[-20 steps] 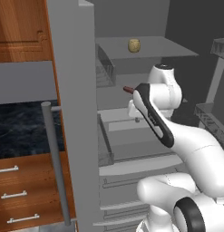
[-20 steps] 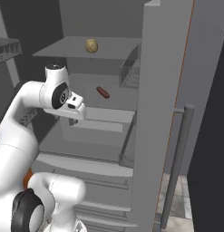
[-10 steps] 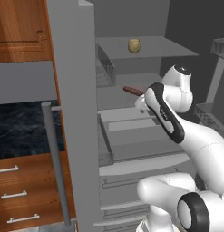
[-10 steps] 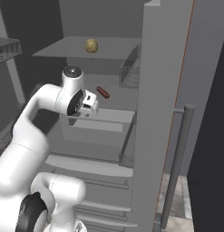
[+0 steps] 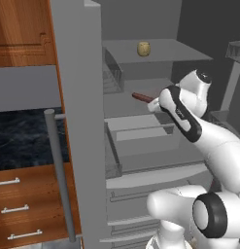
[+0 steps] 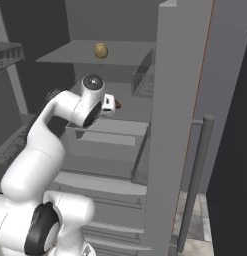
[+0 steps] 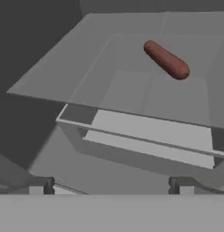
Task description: Retrieve the sausage and cheese from the fridge and place them on the cutting board on the counter.
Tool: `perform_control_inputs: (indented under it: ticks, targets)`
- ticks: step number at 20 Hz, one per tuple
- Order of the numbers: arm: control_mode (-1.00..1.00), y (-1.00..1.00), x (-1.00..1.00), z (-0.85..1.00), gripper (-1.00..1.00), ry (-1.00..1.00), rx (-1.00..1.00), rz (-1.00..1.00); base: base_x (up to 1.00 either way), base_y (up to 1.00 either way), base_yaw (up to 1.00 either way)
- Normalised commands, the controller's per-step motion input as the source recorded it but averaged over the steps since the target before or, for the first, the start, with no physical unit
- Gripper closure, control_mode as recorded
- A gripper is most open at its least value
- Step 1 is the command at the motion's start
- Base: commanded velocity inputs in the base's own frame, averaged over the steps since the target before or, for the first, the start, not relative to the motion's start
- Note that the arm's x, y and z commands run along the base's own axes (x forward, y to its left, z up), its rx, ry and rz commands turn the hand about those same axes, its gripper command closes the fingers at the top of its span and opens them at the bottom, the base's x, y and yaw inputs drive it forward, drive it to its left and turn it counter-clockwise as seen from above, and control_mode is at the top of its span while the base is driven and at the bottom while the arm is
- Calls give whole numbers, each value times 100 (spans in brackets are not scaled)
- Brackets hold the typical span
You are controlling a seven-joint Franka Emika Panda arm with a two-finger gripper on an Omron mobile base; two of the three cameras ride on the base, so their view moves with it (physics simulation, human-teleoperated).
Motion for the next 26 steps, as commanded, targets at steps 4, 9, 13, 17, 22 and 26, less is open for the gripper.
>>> perform_control_inputs:
  ticks: [4,9,13,17,22,26]
  targets:
    - [-100,-5,29,0,-100,-38,-21,22,0,0,0]
    - [-100,-1,38,4,-100,-13,-18,3,0,0,0]
    - [-100,0,52,9,-100,10,-17,-9,0,0,0]
    - [-100,-3,39,4,-100,8,-7,-7,0,0,0]
    - [-100,-10,22,0,-100,3,1,-7,0,0,0]
    - [-100,-8,8,0,-100,-5,5,-1,0,0,0]
